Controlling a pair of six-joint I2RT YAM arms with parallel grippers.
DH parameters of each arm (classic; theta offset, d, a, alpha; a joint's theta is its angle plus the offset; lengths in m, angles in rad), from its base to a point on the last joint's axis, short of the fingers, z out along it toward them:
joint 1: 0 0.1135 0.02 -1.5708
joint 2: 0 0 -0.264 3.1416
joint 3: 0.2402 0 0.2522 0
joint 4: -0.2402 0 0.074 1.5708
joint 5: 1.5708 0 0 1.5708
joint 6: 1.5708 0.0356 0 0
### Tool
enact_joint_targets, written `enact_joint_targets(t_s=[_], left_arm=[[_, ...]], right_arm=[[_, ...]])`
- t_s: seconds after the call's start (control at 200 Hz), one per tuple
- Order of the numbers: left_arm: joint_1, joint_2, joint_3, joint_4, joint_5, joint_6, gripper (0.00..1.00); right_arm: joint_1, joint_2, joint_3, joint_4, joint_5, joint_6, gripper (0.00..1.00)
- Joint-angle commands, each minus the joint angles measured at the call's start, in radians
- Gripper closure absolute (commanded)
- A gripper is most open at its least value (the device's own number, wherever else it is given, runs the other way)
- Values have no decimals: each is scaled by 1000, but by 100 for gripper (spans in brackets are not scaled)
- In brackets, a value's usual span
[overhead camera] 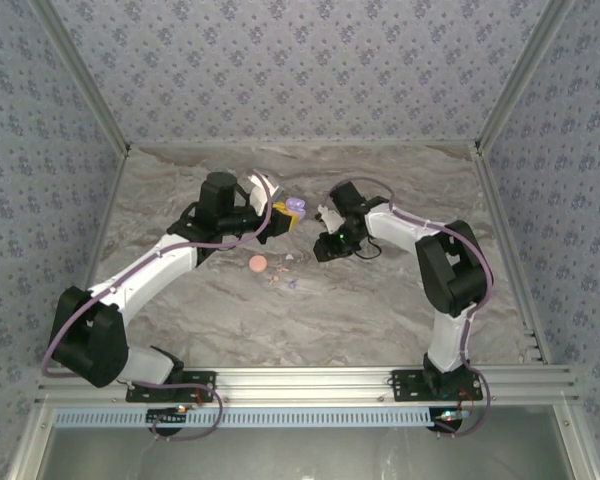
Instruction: Insert the wireless bluetooth earbuds into the charging case
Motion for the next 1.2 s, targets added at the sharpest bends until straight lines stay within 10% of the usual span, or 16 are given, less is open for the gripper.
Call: enact_joint_targets(t_s=[0.0,0.4,1.194], left_arm=[[-6,-21,3,-15,1,11,86],[-6,-26,2,-14,-2,10,86],[-6,-24,-1,-16,-6,12,87]], right_arm=[[-15,-19,24,-32,21,-43,67],[1,87,126,-143,137,-133,50],[48,176,192,-180,202,-168,56]])
